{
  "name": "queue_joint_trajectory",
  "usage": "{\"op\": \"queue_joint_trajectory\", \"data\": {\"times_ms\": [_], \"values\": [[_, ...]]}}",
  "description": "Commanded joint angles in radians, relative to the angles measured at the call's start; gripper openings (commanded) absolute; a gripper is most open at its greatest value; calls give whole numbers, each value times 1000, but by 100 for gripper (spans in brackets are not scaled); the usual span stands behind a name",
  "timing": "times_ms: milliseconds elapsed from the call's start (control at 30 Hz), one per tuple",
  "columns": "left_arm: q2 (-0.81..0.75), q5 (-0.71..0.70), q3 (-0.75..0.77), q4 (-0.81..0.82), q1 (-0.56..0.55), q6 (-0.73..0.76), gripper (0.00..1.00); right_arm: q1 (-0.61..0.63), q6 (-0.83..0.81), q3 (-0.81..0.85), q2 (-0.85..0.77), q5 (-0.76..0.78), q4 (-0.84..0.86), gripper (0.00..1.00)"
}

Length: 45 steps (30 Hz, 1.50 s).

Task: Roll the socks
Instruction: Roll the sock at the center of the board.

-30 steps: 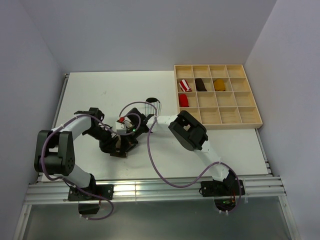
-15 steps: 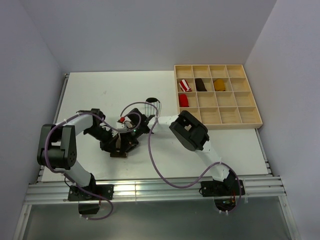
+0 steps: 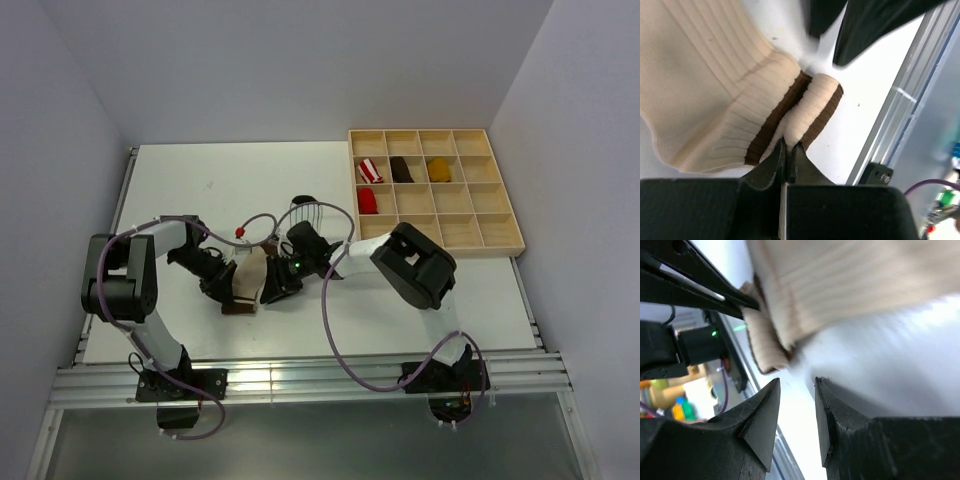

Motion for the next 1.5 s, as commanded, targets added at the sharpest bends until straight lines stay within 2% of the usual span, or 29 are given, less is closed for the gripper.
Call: {"op": "queue_joint_trajectory", "data": {"times_ms": [0,333,433,467,567,800,933,1200,1467], "values": [[60,-156,19,161,11,-3,0,-29,15,-71,-82,139,97,42],[174,-189,104,120,29,-89,0,-10,-130,-260,-328,412,192,41],[215,-194,134,94,31,-98,0,53,-260,-256,-378,527,140,42],[223,-199,145,92,31,-98,0,79,-340,-227,-386,625,121,43],[260,-206,182,54,31,-103,0,241,-486,-146,-346,737,58,45],[336,-238,239,-17,32,-115,0,394,-656,-29,-247,840,46,50],[361,-234,265,-66,38,-103,0,431,-727,33,-194,874,-1,52],[387,-238,283,-120,38,-78,0,460,-833,46,-148,958,-20,54],[410,-231,317,-157,38,-77,0,498,-887,89,-116,1001,-41,56]]}}
